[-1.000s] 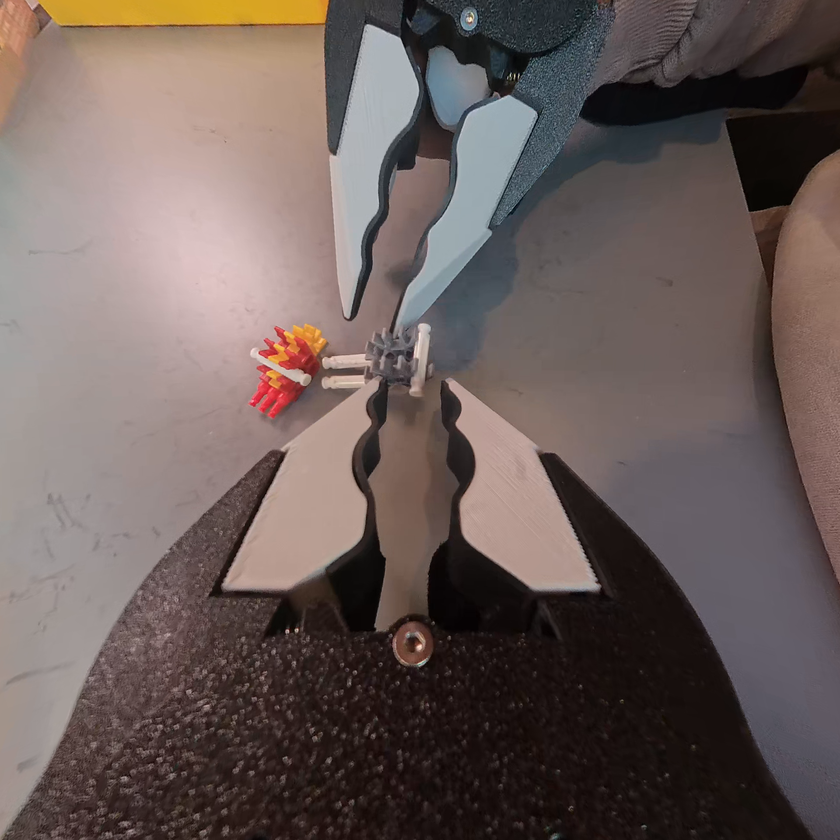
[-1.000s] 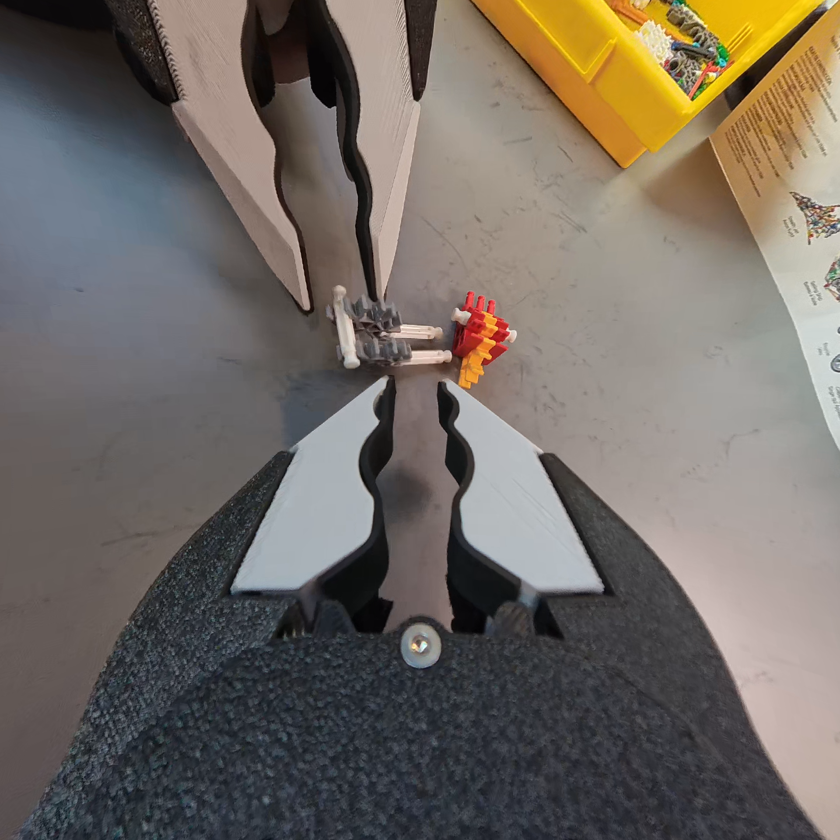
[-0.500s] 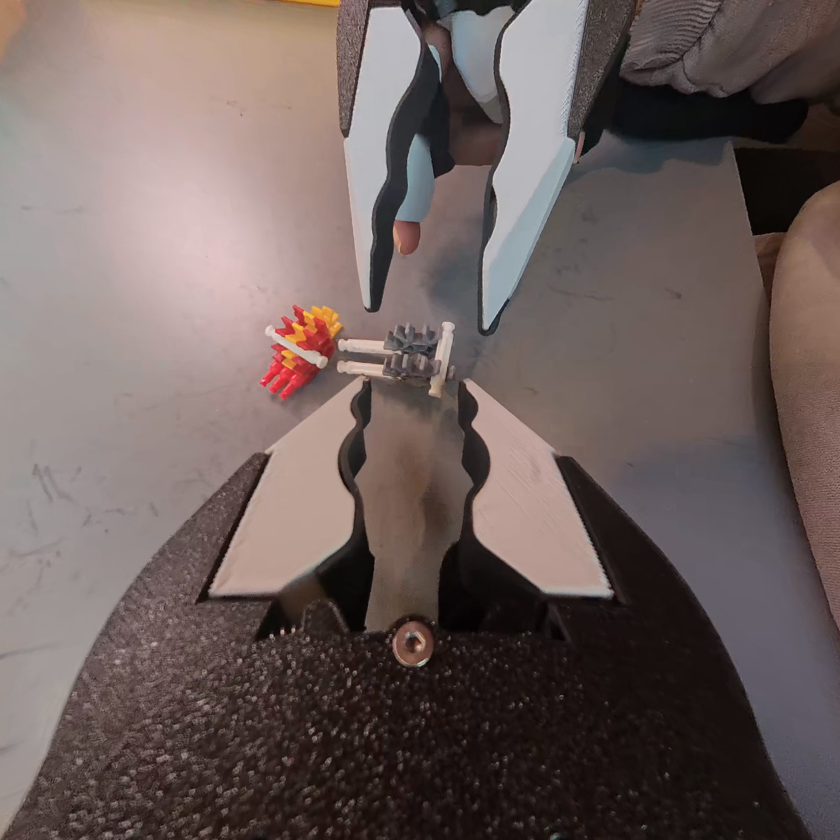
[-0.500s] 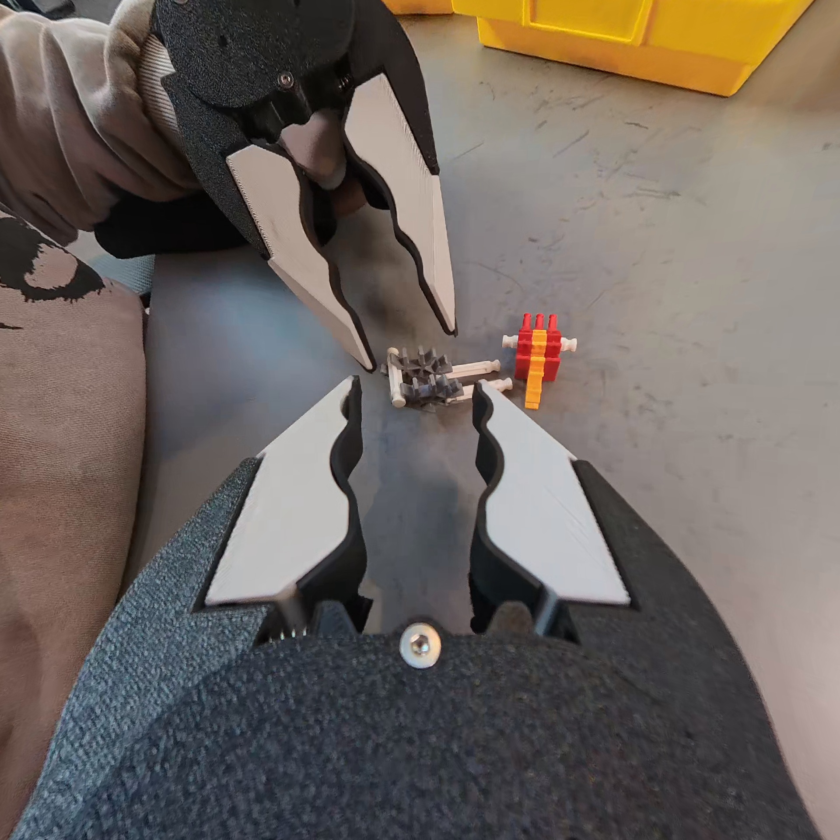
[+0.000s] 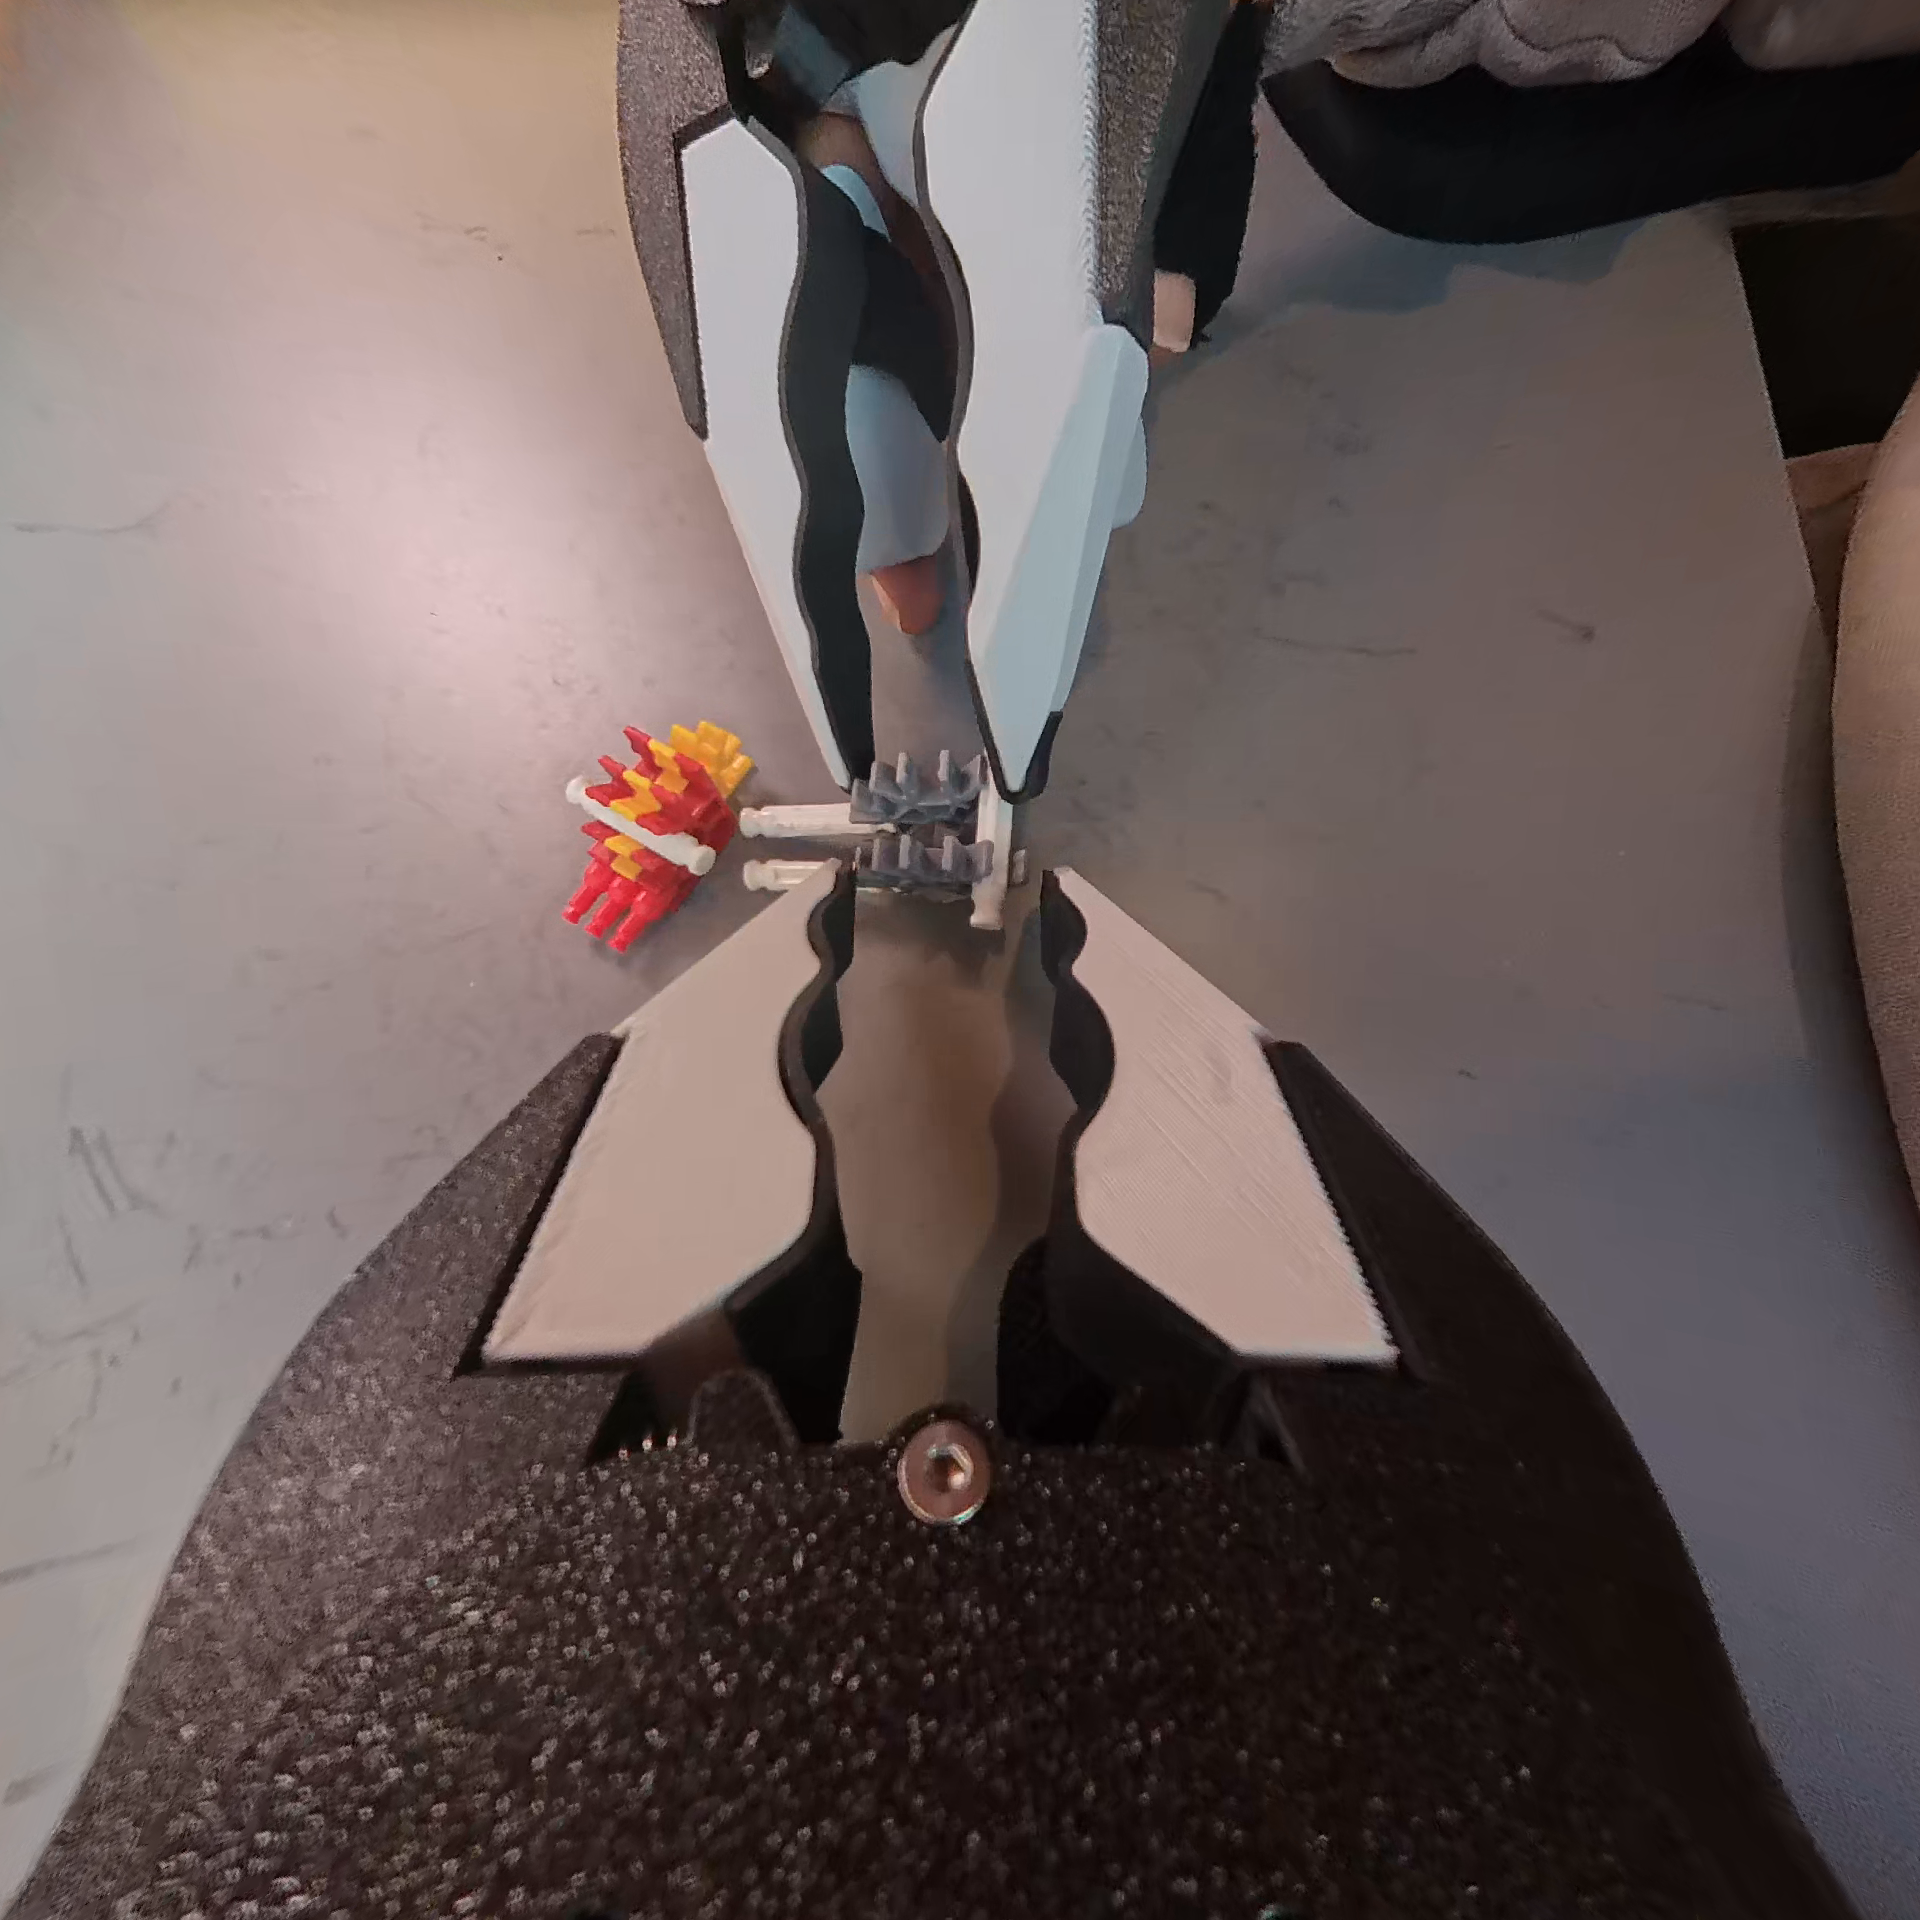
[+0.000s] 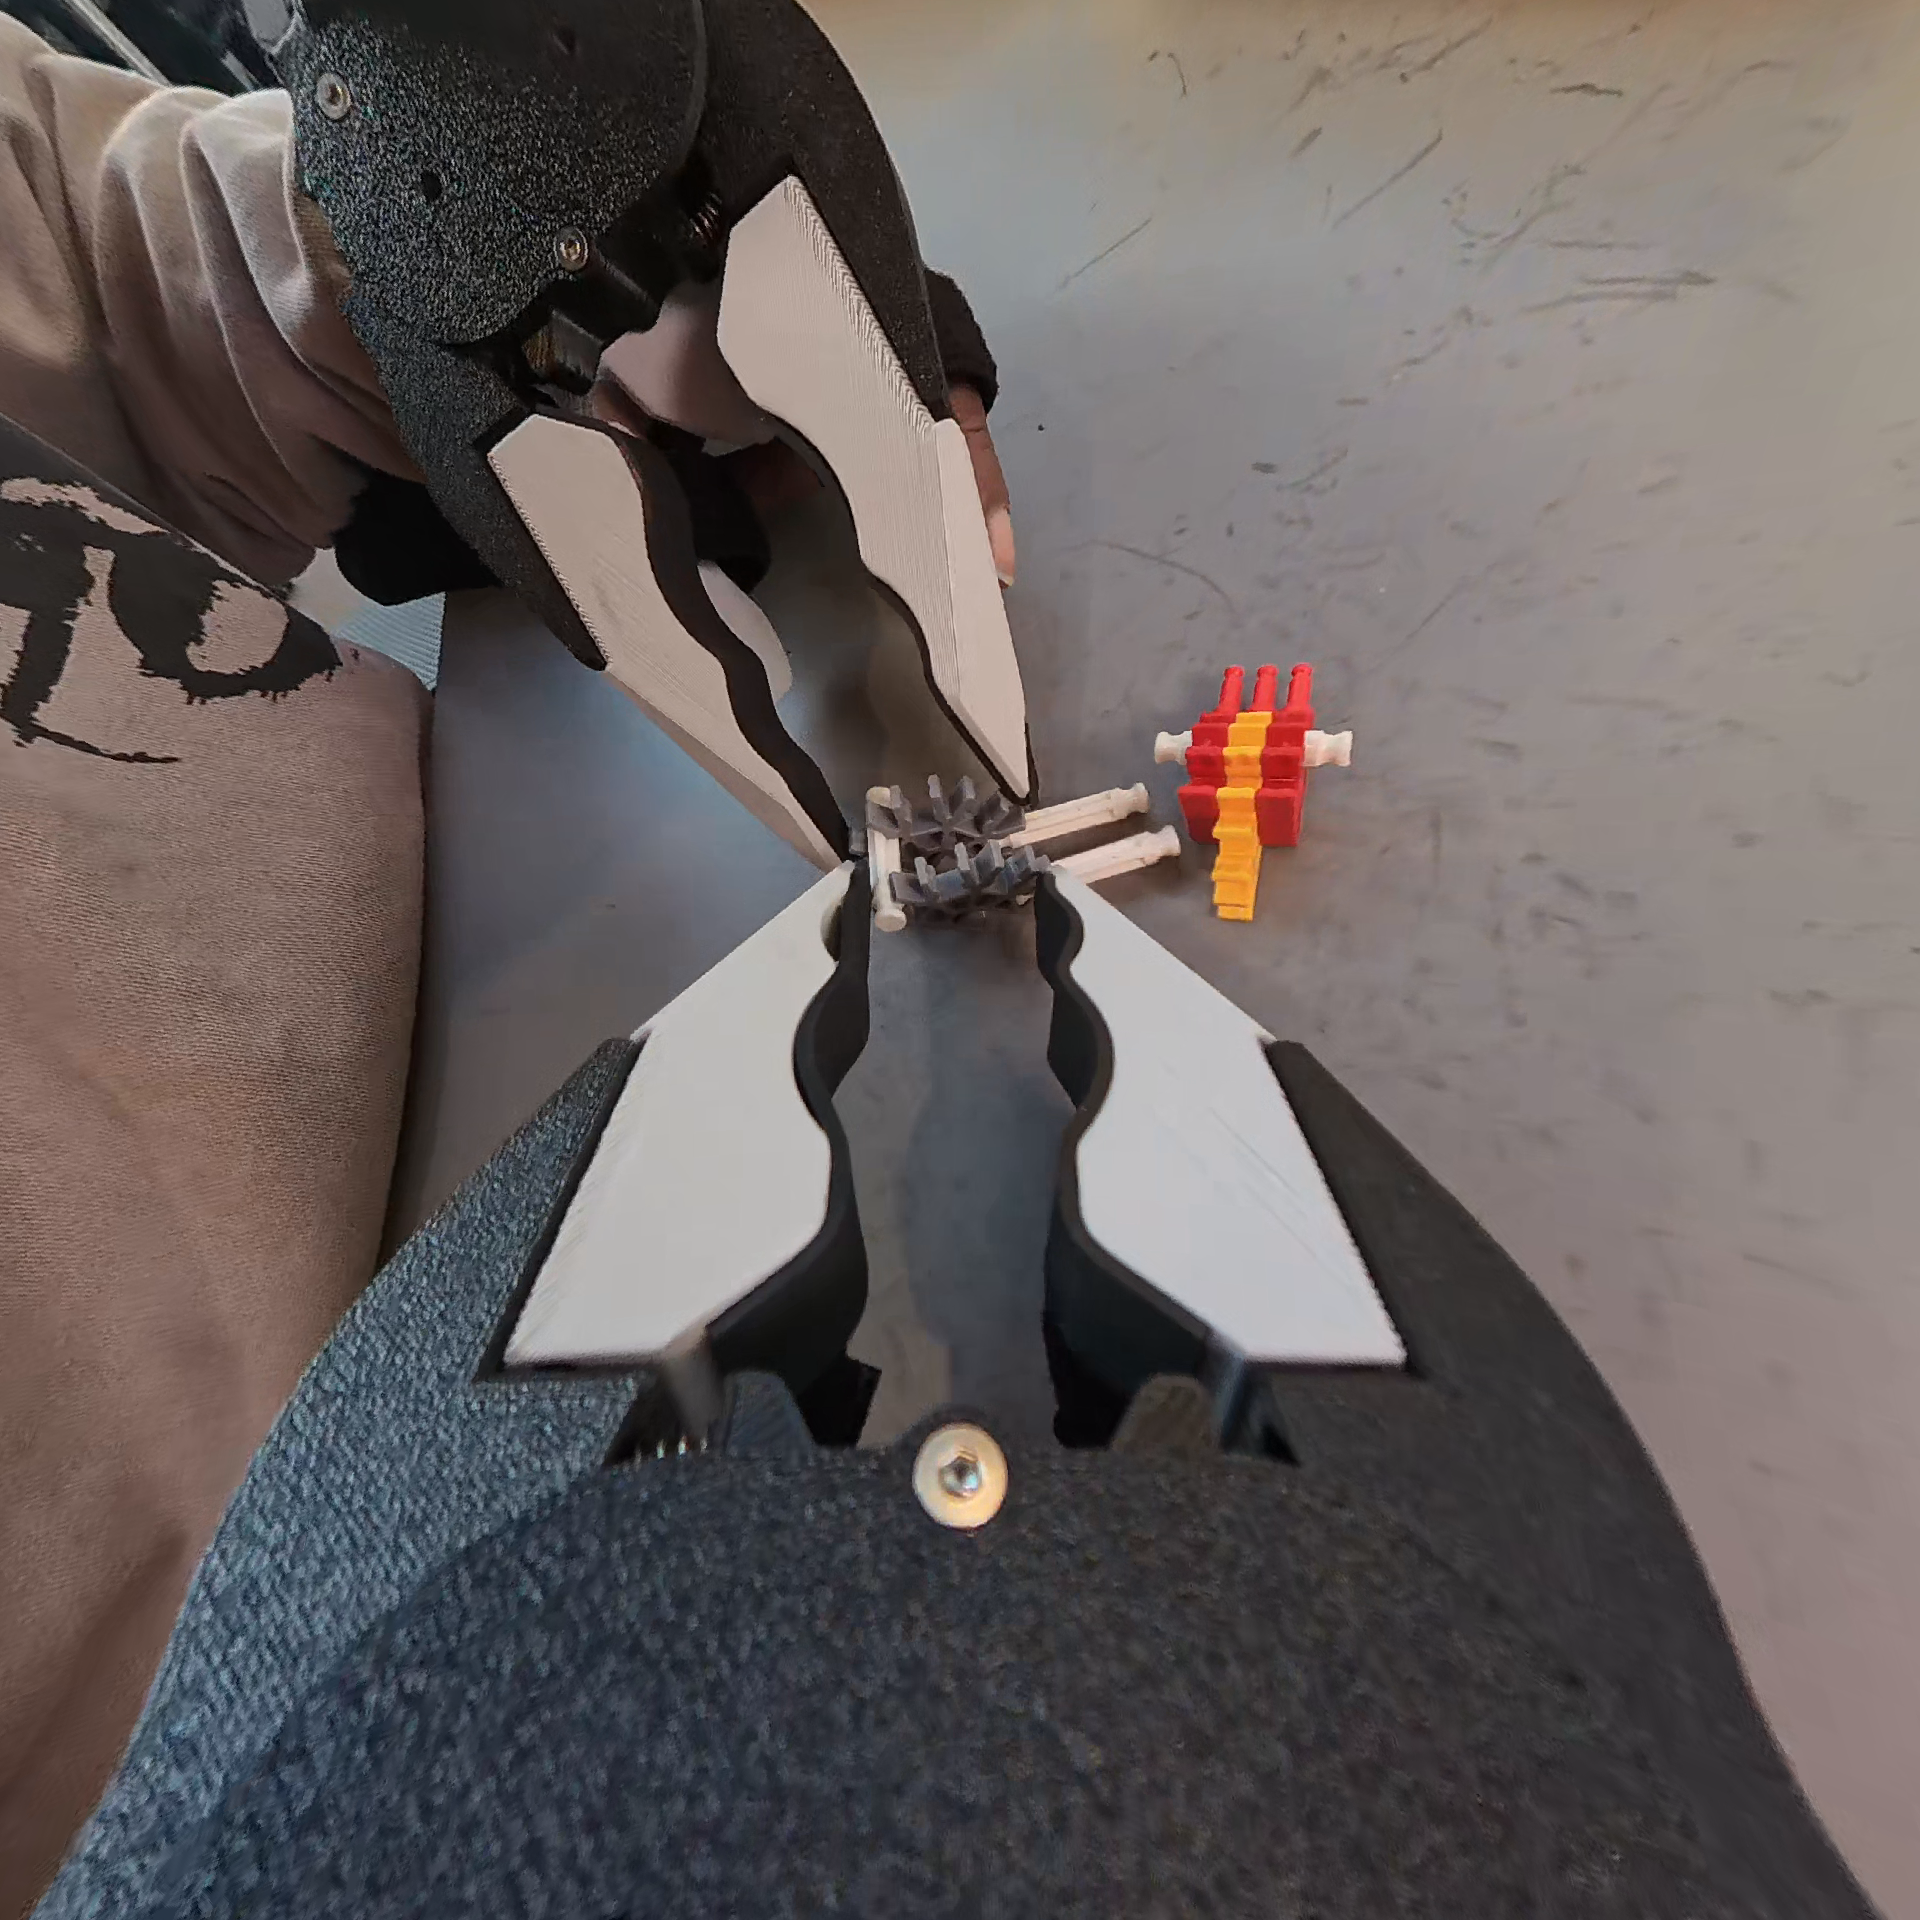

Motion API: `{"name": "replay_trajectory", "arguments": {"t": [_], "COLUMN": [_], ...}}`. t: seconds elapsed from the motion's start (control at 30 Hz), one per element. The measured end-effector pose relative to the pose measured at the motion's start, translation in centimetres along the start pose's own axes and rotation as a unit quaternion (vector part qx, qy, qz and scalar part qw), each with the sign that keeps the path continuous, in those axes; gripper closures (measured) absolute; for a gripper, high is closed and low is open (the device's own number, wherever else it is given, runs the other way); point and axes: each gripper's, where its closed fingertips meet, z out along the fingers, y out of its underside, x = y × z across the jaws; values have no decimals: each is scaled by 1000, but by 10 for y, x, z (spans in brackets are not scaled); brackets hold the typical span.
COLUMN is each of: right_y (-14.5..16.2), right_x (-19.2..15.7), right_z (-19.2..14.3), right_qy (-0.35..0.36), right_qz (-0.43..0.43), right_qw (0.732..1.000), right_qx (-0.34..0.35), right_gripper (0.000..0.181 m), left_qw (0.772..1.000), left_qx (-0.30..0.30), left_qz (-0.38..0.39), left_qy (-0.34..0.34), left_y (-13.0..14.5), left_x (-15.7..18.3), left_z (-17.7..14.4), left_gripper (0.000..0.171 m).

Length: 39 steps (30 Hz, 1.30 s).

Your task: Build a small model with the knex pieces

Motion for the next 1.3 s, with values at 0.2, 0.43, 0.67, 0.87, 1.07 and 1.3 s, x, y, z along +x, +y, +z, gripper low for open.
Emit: {"name": "replay_trajectory", "arguments": {"t": [0.2, 0.43, 0.67, 0.87, 1.07, 1.3], "right_y": [-1, -3, -1, 2, 8, -2], "right_x": [-8, 0, 3, 3, 2, -3], "right_z": [-3, -11, -3, 1, 5, -1], "right_qy": [-32, -39, -82, -83, -62, -47], "right_qz": [-18, -80, -64, -89, -140, -187], "right_qw": [999, 996, 994, 990, 983, 978], "right_qx": [2, -18, -45, -75, -102, -81], "right_gripper": [147, 140, 140, 143, 150, 137], "left_qw": [999, 996, 992, 991, 992, 995], "left_qx": [35, 34, 25, 15, 14, 7], "left_qz": [-29, -72, -117, -125, -122, -103], "left_qy": [19, 28, 39, 43, 33, 17], "left_y": [-10, -13, -11, -8, -7, -7], "left_x": [0, -2, -3, -3, -4, -2], "left_z": [-9, -4, -2, 0, 0, 0], "left_gripper": [136, 134, 134, 140, 140, 140]}}
